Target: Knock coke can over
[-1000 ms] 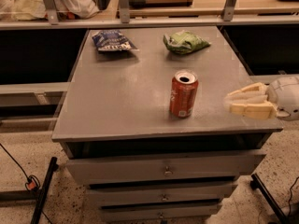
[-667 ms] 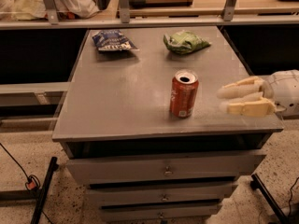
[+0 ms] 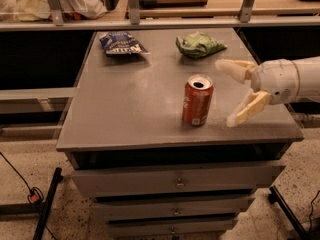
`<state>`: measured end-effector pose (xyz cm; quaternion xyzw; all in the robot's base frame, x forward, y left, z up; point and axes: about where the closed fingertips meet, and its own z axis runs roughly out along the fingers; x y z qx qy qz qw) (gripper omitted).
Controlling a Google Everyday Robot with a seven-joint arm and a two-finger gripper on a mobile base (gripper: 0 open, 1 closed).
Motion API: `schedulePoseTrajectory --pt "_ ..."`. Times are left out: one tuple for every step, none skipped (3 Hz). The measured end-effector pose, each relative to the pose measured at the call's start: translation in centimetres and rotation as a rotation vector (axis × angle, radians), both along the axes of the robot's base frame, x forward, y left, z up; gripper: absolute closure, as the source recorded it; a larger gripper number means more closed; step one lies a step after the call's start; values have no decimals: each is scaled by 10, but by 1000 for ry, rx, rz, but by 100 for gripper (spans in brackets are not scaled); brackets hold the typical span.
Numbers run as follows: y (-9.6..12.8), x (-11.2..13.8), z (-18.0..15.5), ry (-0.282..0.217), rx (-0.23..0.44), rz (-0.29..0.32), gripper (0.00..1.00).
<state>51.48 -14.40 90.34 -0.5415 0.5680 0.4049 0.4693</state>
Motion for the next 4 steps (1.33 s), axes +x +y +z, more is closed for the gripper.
schedulePoseTrajectory --pt "27 35 -9 -8 14 5 0" --pt "55 61 -21 -9 20 21 0" --pt "69 71 -24 -15 22 42 16" --pt "70 70 -27 -8 24 46 39"
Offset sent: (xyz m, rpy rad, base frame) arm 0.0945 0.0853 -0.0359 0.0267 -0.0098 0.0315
